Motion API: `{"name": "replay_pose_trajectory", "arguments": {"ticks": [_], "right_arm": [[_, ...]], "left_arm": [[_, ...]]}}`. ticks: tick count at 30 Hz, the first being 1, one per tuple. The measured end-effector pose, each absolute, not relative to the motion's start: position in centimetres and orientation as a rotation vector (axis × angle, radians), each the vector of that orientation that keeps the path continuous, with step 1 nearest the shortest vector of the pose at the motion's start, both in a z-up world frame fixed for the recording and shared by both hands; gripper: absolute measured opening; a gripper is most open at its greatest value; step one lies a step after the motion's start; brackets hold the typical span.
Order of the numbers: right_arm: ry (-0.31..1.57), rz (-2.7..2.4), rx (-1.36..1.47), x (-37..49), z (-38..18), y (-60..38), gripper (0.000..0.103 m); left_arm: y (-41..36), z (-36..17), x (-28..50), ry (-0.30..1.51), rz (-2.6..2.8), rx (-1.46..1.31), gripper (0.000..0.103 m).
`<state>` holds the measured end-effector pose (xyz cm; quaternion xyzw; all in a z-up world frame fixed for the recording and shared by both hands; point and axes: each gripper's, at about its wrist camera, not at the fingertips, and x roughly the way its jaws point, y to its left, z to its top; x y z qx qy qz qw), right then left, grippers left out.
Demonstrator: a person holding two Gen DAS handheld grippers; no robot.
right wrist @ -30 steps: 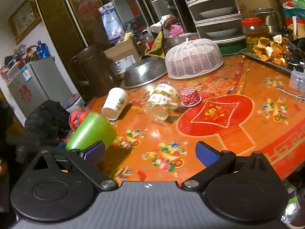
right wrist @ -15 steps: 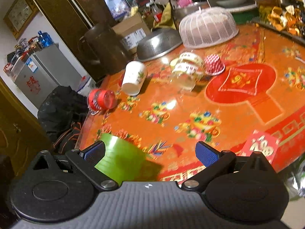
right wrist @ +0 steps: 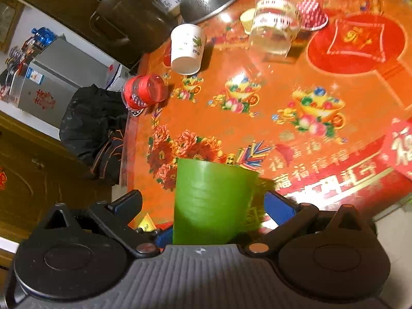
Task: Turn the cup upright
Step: 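Hold the green cup in the left gripper while the right gripper grasps its rim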
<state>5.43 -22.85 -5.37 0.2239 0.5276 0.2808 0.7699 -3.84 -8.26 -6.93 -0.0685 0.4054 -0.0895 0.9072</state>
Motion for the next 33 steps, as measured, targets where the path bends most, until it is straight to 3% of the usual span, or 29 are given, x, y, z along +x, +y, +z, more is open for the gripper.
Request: {"name": "replay_pose_trajectory", "arguments": {"ticks": [8,16,27,33], "right_arm": [[1.158,0.601,0.447,6.0,-5.7,-22.4,0.095],[1.132,0.605,0.415,6.2,-5.5,-22.4,0.078],[1.106,0.641,0.389,6.3,-5.2,-22.0,0.077],[1.118,0.651,0.390,6.3,-5.3,-21.6,0.076]], "left_arm": [[-7.2,-7.1,-3.7,0.845,-0.222,-0.194,0.065],[-6.3,-7.3,-3.3,0.857,-0.244,-0.239,0.065],[-6.6,-6.9,-3.5,0.852,-0.239,-0.180,0.065],[-6.7,-6.9,-3.8,0.867,-0.297,-0.103,0.072]]}}
